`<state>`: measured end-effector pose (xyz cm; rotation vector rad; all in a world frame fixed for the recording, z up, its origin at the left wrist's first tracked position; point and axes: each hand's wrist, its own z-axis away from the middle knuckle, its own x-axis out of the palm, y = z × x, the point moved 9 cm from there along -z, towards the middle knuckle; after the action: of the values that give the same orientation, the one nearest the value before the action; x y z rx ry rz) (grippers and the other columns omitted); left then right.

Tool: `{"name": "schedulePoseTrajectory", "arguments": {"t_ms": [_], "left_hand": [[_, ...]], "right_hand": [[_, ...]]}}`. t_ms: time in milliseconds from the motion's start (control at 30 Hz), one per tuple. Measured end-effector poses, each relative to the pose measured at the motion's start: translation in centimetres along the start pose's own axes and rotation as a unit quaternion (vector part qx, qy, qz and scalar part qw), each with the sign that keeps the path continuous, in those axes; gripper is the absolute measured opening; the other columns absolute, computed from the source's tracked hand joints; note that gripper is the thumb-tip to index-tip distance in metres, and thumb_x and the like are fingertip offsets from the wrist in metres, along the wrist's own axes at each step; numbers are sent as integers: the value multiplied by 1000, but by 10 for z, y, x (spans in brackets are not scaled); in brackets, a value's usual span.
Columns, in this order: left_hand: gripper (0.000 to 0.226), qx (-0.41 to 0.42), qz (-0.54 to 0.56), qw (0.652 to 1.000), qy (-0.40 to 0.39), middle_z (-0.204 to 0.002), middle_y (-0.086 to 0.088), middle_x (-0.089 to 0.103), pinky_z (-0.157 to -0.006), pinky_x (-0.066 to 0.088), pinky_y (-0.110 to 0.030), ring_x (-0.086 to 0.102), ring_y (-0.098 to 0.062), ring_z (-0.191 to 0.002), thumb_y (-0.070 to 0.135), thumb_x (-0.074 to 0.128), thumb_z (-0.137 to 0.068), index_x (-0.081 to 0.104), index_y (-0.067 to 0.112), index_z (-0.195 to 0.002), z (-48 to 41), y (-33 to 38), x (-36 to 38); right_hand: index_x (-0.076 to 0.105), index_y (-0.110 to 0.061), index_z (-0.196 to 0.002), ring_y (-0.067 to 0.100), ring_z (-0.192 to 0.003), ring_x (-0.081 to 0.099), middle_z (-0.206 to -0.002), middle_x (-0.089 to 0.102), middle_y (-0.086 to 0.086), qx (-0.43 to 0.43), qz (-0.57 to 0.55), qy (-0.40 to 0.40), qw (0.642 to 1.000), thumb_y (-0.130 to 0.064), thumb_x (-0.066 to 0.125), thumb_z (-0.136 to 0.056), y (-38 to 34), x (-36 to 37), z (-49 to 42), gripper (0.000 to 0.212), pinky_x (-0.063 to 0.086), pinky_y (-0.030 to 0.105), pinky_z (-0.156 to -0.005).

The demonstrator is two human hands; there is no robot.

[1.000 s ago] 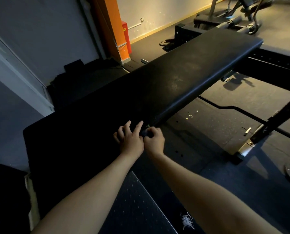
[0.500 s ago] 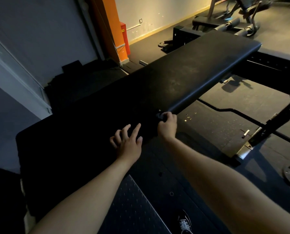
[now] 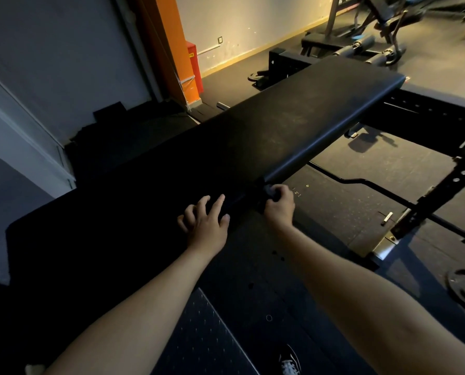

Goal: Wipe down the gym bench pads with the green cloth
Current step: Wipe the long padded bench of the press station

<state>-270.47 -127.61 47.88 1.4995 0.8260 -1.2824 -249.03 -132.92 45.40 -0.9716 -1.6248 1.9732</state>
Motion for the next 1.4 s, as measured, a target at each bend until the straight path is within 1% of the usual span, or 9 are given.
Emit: {"name": "schedulePoseTrajectory", "arguments": {"t_ms": [200,333,467,633,767,967,1133,1300,1400], "left_hand": [[53,-24,-15,999,29,-161,6,17,-117,6,-56,10,-29,-146,51,40,-102,26,48,-152,-5,-2,6],[52,-56,-32,997,52,-160,4,22,-116,8,-52,15,-30,-145,53,44,-99,32,47,-149,-7,-4,8],[54,-34,-37,996,67,-161,1,22,-116,9,-52,17,-29,-144,39,54,-96,38,43,-147,-14,17,6],[58,-34,-16,999,28,-163,8,14,-118,11,-51,11,-26,-145,43,50,-98,26,46,-152,-34,55,17],[55,-59,-21,997,36,-161,6,15,-117,12,-54,11,-28,-145,47,48,-99,26,47,-149,-37,54,22],[55,-68,-17,997,26,-160,7,12,-117,7,-55,8,-30,-146,48,47,-99,25,49,-148,-40,55,27],[56,-75,-35,996,21,-161,6,12,-117,10,-56,9,-30,-146,48,47,-100,22,52,-149,-40,55,26],[71,-66,-44,997,0,-162,5,4,-118,7,-56,2,-30,-148,31,57,-95,17,53,-150,-40,55,26],[73,-38,-19,999,-21,-163,6,4,-119,5,-55,1,-29,-149,28,55,-94,18,52,-152,-39,54,25]], "right_hand": [[53,-28,-103,29,-117,47,-125,44,3,49,-10,-28,998,-2,54,-91,-3,12,-33,29,44,46,-103],[58,-18,-93,13,-97,54,-109,47,-5,14,-65,-95,993,1,52,-93,0,43,11,20,50,33,-86],[58,-24,-89,4,-89,53,-107,49,-4,-16,-35,-154,987,3,54,-90,6,54,32,28,46,9,-73],[58,-20,-93,1,-88,48,-108,47,-5,-24,-1,-103,994,10,52,-87,-1,24,-7,31,40,13,-79],[57,-15,-94,-4,-81,43,-108,45,-2,-14,16,-60,998,5,51,-92,-14,-17,-67,21,36,-1,-62],[57,-20,-98,2,-81,45,-113,44,-6,25,0,-13,1000,-3,54,-94,-6,-32,-92,17,42,25,-82],[57,-22,-95,4,-88,52,-109,47,-12,24,-16,-64,998,1,54,-91,4,6,-45,24,50,31,-90],[61,-21,-91,10,-89,54,-103,57,-3,25,-22,-180,983,5,53,-85,14,43,5,28,43,19,-72],[62,-26,-92,20,-89,62,-100,63,0,41,-50,-206,976,1,54,-85,15,41,10,29,57,38,-68]]}}
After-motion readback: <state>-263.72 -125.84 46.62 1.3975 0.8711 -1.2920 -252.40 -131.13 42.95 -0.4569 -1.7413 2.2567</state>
